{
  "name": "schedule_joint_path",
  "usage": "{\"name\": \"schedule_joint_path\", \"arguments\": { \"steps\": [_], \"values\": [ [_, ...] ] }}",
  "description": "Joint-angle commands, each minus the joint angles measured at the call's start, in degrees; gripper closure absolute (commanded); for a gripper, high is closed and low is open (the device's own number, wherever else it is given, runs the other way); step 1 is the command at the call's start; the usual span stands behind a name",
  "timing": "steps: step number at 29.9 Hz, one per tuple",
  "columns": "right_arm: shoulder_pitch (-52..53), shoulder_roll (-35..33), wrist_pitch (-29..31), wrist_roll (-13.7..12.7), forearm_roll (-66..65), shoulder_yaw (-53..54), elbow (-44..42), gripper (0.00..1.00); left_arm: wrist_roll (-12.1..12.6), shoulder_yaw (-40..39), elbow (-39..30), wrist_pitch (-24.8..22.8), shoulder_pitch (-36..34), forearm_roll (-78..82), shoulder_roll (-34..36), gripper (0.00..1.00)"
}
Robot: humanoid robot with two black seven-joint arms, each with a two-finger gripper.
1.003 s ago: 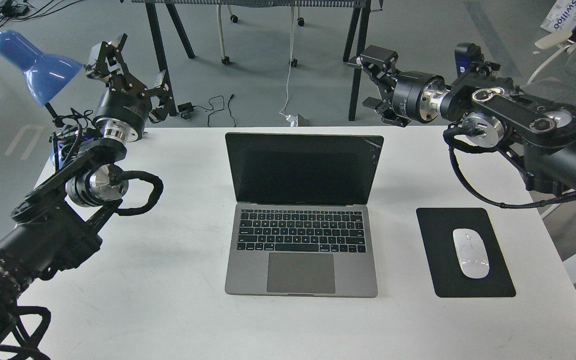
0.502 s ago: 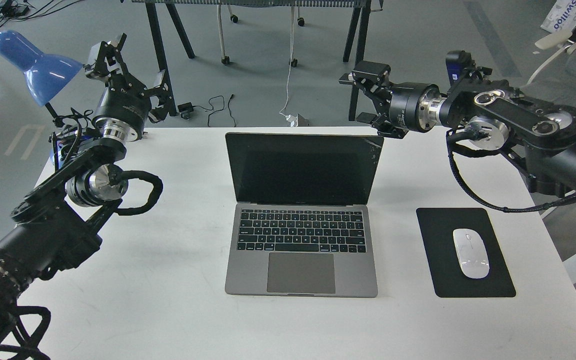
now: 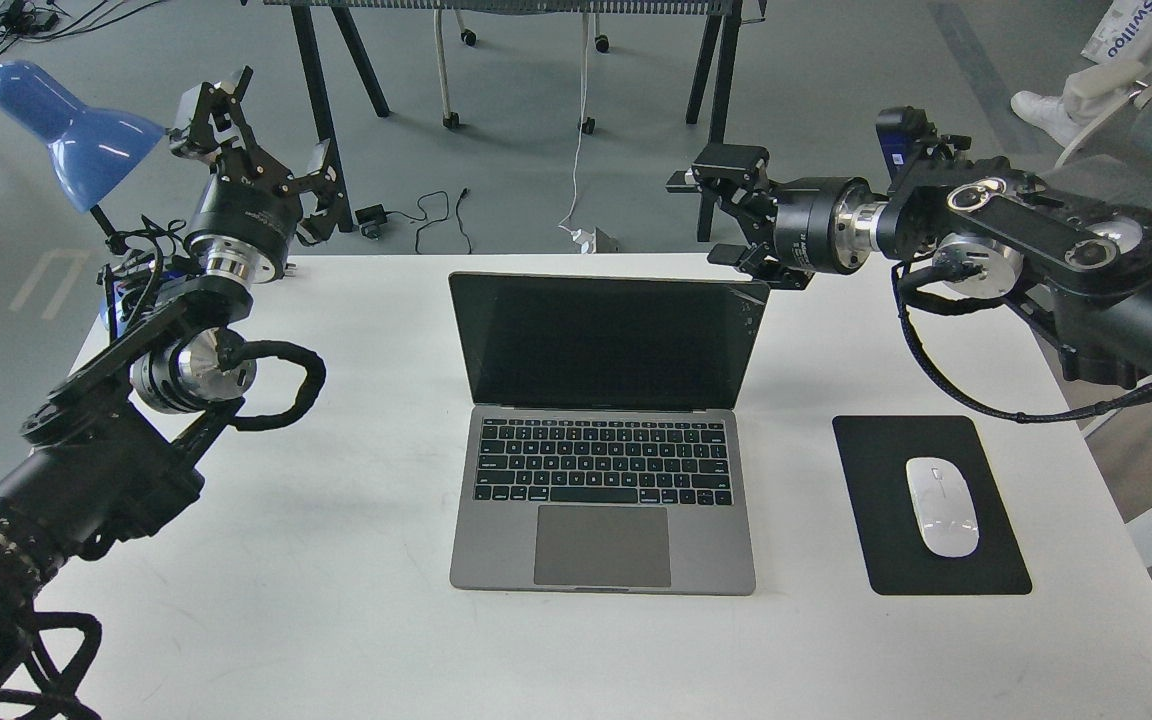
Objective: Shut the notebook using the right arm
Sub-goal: 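Raise the right gripper and swing it over the laptop's screen top, then push the laptop screen down toward the keyboard with the right gripper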
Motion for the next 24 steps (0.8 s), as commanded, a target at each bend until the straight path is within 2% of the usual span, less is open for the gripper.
{"name": "schedule_joint_path", "arguments": {
  "steps": [1, 16, 24],
  "values": [
    [0.7, 0.0, 0.2, 0.0, 0.0, -0.1, 0.1, 0.0, 0.0, 0.0, 0.0, 0.0, 0.1, 0.0, 0.0, 0.0],
    [2.4, -0.1, 0.2, -1.6, -0.1, -0.2, 0.2, 0.0, 0.0, -0.1, 0.0, 0.0, 0.1, 0.0, 0.0, 0.0],
    [2.6, -0.1, 0.2, -3.7, -1.3, -0.2, 1.9, 0.0, 0.0, -0.1, 0.0, 0.0, 0.1, 0.0, 0.0, 0.0]
  ]
}}
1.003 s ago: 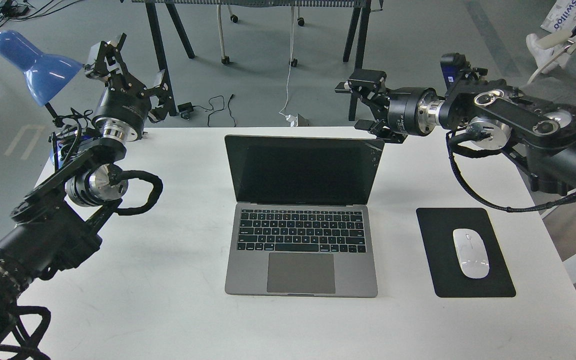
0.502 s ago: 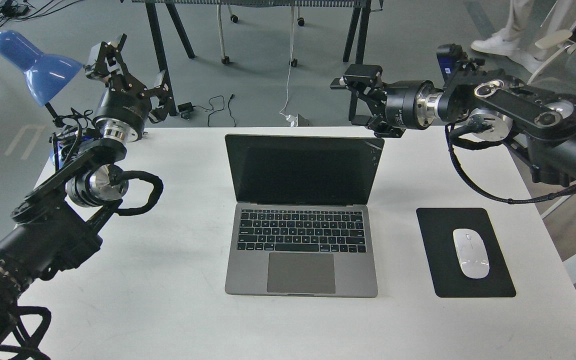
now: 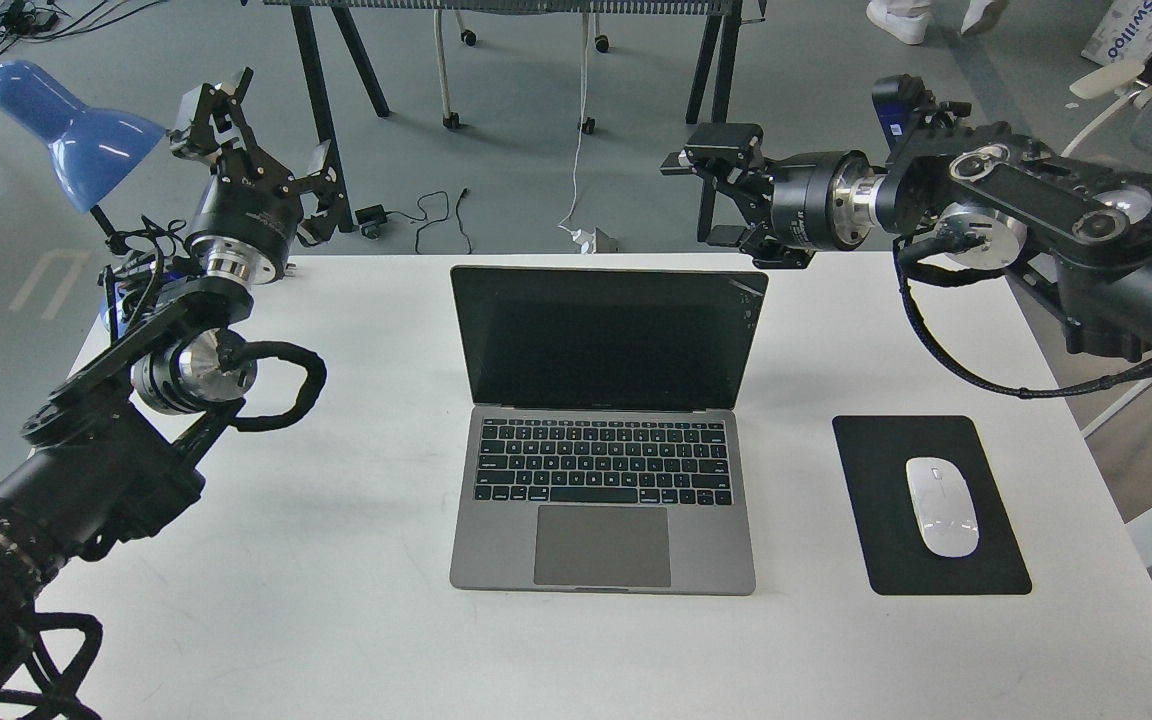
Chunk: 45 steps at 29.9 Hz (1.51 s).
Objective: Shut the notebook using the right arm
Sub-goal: 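Push the laptop screen down toward the keyboard with the right gripper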
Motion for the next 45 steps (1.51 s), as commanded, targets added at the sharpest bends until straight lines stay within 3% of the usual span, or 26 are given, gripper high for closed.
{"name": "schedule_joint_path", "arguments": {
  "steps": [1, 25, 45],
  "values": [
    [0.0, 0.0, 0.0, -0.5, -1.0, 0.0, 1.5, 0.0, 0.0, 0.0, 0.0, 0.0, 0.0, 0.0, 0.0, 0.0],
    [-0.1, -0.2, 0.0, -0.7, -1.0, -5.5, 12.4, 0.0, 0.0, 0.0, 0.0, 0.0, 0.0, 0.0, -0.1, 0.0],
    [-3.9, 5.0, 0.0, -0.7, -1.0, -10.4, 13.9, 0.0, 0.0, 0.0, 0.0, 0.0, 0.0, 0.0, -0.1, 0.0]
  ]
}}
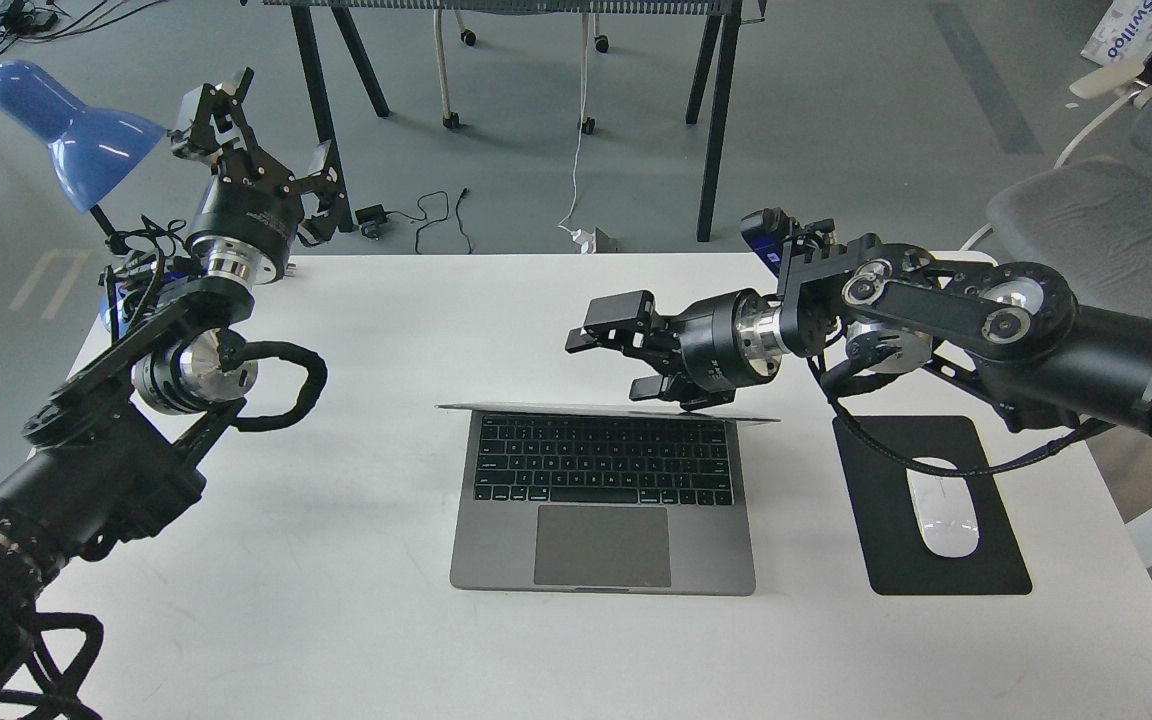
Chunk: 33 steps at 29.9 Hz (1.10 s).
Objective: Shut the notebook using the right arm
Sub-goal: 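Push the laptop screen down toward the keyboard with the right gripper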
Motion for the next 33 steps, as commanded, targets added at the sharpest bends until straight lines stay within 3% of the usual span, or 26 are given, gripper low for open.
{"name": "schedule_joint_path", "arguments": {
  "steps": [1, 33],
  "values": [
    [-1.2, 1.1, 0.0, 0.1, 0.0, -0.5, 0.0, 0.0, 0.0, 0.0, 0.0, 0.0, 0.0, 0.0, 0.0, 0.0],
    [-9.6, 4.5, 0.0, 0.1, -3.6, -5.0, -3.3, 0.0, 0.0, -0.1, 0.0, 0.0, 0.0, 0.0, 0.0, 0.0]
  ]
}}
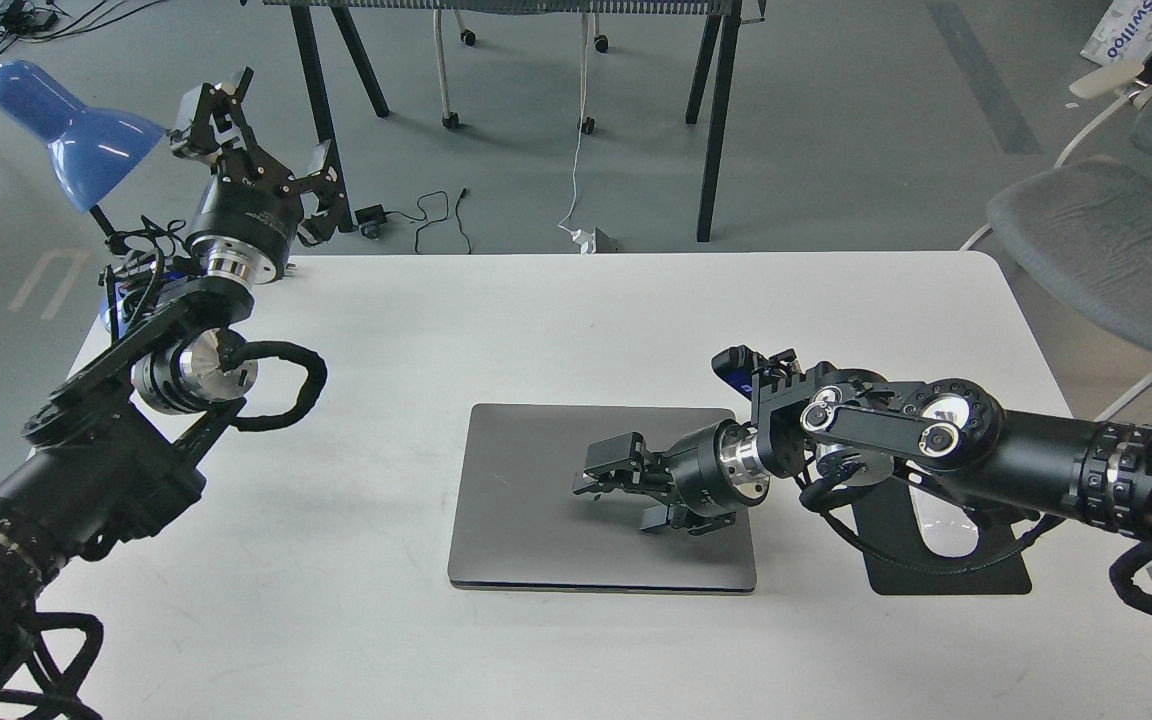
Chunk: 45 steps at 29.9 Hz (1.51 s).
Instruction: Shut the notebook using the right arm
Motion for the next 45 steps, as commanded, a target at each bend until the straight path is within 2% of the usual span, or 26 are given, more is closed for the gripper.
{"name": "schedule_joint_path", "arguments": {
  "steps": [1, 10, 19, 29, 38, 45],
  "values": [
    [-0.2, 0.1, 0.0, 0.0, 0.0, 0.0, -0.3, 0.0, 0.0, 0.0, 0.0, 0.0, 0.0, 0.0, 0.0, 0.0],
    [-1.4, 0.6, 0.0, 0.0, -0.1, 0.0, -1.4, 0.0, 0.0, 0.0, 0.0, 0.0, 0.0, 0.0, 0.0, 0.0],
    [4.3, 0.2, 0.0, 0.0, 0.8, 2.9, -2.1, 0.0, 0.0, 0.0, 0.0, 0.0, 0.0, 0.0, 0.0, 0.0],
    [3.7, 0.3, 0.0, 0.6, 0.9, 31.8, -12.4, 0.0, 0.0, 0.0, 0.0, 0.0, 0.0, 0.0, 0.0, 0.0],
    [0.4, 0.2, -0.1, 0.9, 1.0, 51.9, -12.7, 0.0, 0.0, 0.0, 0.0, 0.0, 0.0, 0.0, 0.0, 0.0],
    [-2.8, 0.3, -4.4, 1.5, 1.2, 65.5, -12.6, 0.0, 0.0, 0.0, 0.0, 0.0, 0.0, 0.0, 0.0, 0.0]
  ]
}}
